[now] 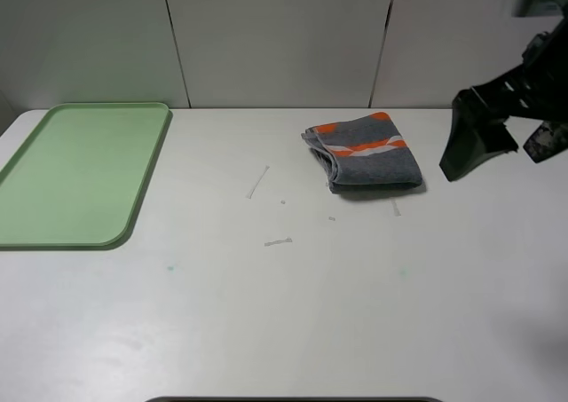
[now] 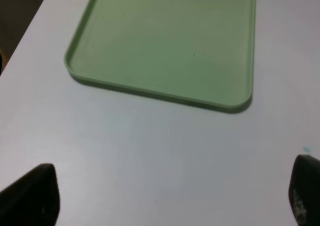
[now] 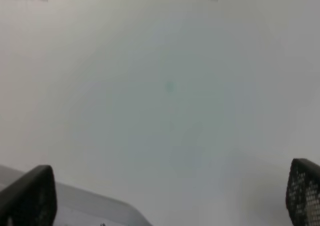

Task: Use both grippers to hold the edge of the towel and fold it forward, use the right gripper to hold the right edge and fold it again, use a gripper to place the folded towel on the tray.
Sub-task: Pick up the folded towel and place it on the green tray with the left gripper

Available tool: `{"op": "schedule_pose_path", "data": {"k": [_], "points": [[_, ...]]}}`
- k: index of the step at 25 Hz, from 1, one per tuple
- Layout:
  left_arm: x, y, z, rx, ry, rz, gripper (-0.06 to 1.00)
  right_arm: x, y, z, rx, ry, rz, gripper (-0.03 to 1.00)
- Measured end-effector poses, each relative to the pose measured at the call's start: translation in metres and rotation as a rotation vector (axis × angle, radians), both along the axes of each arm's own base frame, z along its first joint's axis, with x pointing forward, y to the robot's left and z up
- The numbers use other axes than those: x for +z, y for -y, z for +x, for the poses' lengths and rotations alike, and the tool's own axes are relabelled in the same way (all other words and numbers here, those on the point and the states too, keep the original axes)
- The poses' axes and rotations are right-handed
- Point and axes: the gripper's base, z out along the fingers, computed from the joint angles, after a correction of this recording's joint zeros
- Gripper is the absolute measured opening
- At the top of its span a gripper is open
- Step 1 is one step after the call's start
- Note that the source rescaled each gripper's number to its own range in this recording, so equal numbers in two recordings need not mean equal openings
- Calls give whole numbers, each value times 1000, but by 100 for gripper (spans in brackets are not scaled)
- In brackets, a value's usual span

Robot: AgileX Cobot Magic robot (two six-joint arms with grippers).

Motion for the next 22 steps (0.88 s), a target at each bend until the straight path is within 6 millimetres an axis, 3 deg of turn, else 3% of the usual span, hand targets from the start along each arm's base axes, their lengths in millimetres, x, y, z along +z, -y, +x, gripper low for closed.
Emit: {"op": "schedule_pose_path", "data": {"k": [11, 12, 17, 22], "points": [[0, 0, 0, 0, 0, 0, 92, 6, 33, -81, -33, 134, 67, 100], [0, 0, 0, 0, 0, 0, 92, 6, 33, -81, -33, 134, 67, 100], [0, 0, 0, 0, 0, 0, 92, 8, 51, -119, -84, 278, 133, 100], [0, 0, 0, 0, 0, 0, 92, -2, 72, -151, -206, 420, 139, 100]]}}
